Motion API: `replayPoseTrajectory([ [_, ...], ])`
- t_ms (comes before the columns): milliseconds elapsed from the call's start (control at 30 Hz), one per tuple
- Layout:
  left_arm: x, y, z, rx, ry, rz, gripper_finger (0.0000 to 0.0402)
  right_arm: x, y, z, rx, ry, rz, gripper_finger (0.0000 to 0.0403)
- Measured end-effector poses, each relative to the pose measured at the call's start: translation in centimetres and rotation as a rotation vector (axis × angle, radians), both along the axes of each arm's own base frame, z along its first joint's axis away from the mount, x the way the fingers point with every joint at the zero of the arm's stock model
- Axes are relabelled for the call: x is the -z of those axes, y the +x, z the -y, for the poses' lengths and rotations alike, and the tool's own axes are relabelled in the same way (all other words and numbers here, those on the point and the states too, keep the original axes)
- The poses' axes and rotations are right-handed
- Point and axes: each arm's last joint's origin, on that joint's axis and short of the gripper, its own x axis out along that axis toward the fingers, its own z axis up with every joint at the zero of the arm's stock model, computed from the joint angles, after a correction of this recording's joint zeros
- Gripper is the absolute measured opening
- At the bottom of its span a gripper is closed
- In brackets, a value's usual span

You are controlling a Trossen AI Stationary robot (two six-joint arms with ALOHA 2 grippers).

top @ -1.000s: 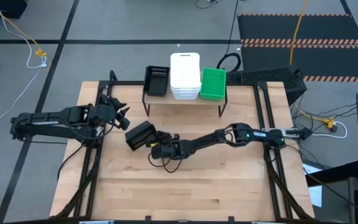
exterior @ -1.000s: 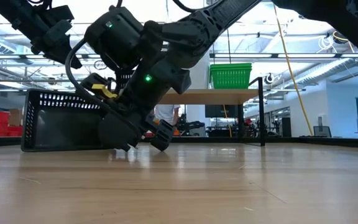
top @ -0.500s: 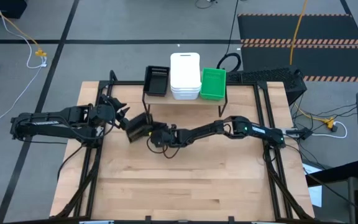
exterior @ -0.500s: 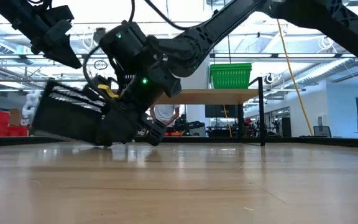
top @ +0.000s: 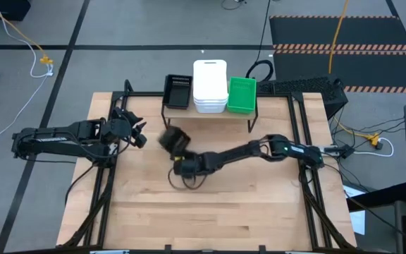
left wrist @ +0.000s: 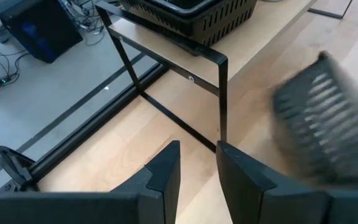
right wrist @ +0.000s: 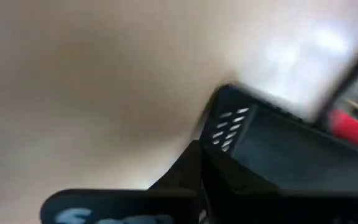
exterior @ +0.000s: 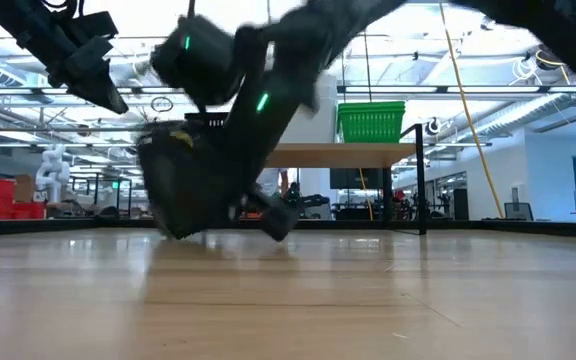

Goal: Stack baskets on shelf by color
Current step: Stack the black bin on top of the other black bins on the shelf

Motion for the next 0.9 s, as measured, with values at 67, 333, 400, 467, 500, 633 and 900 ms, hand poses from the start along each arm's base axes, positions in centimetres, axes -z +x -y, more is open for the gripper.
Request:
replayPoseTrajectory([
  [67, 0.0, 0.0, 0.0, 0.000, 0.000, 0.001, 0.0106, -1.8, -1.1, -1.3, 0.026, 0.257, 0.012, 0.0000],
  [333, -0.1, 0.1, 0.0, -0.006, -0.005, 0.019, 0.0106, -11.6, -4.0, -3.1, 0.271, 1.204, 0.113, 0.0000],
  [400, -0.1, 0.1, 0.0, -0.008, -0.007, 0.030, 0.0106, -13.3, -4.4, -3.2, 0.346, 1.261, 0.180, 0.0000],
  [467, -0.2, 0.2, 0.0, -0.008, -0.005, 0.041, 0.0106, -14.8, -5.0, -3.3, 0.370, 1.257, 0.232, 0.0000],
  [500, -0.2, 0.2, 0.0, -0.007, -0.006, 0.045, 0.0106, -15.2, -5.3, -3.3, 0.371, 1.232, 0.246, 0.0002],
  [633, -0.3, 0.2, 0.0, -0.004, -0.005, 0.044, 0.0106, -14.8, -5.5, -3.6, 0.355, 1.012, 0.300, 0.0023],
  [900, -0.2, 0.2, 0.0, 0.005, -0.001, 0.031, 0.0106, -10.5, -3.7, -2.8, 0.268, 0.776, 0.233, 0.0114],
])
